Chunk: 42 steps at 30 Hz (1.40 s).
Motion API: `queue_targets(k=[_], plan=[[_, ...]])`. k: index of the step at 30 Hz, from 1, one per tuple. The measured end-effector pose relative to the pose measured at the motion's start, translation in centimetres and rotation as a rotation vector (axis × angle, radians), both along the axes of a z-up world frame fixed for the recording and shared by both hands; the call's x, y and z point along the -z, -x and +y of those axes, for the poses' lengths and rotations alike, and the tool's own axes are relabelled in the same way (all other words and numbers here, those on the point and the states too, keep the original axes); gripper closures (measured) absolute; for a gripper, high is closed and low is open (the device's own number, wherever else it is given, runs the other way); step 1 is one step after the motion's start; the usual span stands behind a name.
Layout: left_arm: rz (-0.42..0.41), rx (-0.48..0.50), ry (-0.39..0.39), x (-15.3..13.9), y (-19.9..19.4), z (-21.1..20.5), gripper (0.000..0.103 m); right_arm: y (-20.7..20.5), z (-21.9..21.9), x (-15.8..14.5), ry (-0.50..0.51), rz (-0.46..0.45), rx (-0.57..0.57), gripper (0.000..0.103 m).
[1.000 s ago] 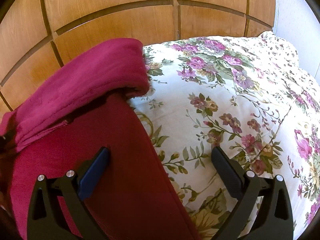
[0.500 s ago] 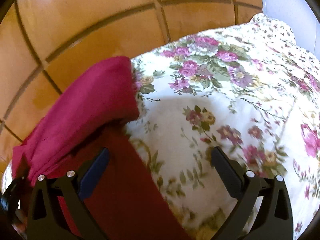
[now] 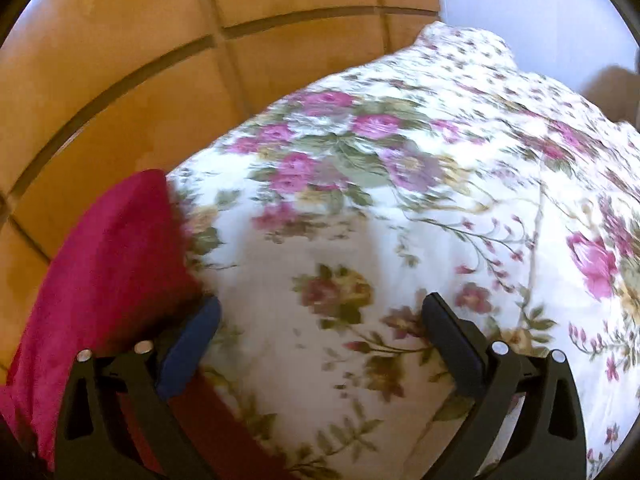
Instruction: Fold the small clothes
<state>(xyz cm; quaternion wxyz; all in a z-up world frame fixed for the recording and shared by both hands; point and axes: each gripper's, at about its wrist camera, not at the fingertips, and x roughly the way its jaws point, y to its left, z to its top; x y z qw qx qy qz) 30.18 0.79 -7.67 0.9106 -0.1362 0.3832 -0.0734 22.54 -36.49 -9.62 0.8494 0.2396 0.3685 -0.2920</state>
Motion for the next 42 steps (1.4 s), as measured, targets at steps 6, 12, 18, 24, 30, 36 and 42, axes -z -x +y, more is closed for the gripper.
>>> queue_targets(k=[6, 12, 18, 24, 30, 36, 42], plan=[[0.001, -0.002, -0.012, -0.1, 0.0, -0.1, 0.096, 0.8, 0.5, -0.5, 0.016, -0.067, -0.035, 0.002], [-0.035, -0.026, -0.069, -2.9, 0.5, -0.3, 0.099, 0.7, 0.5, -0.3, 0.010, -0.055, -0.041, 0.002], [-0.053, -0.051, -0.089, -4.0, 0.1, 1.1, 0.101, 0.4, 0.5, -0.3, 0.013, -0.052, -0.051, 0.002], [-0.009, -0.059, -0.129, -0.5, -0.6, 1.4, 0.101, -0.4, 0.1, 0.4, -0.003, -0.011, -0.055, 0.002], [-0.016, -0.061, -0.179, -0.8, -0.2, 1.0, 0.098, 0.3, -0.1, 0.3, -0.027, -0.056, -0.061, 0.002], [-0.057, 0.011, -0.134, -1.6, 4.3, 1.1, 0.036, 2.6, -0.6, -0.3, -0.080, -0.169, -0.045, 0.002], [-0.010, 0.024, -0.172, -1.1, 8.4, 0.8, 0.013, 4.6, 0.1, -0.5, -0.102, -0.161, -0.097, 0.002]])
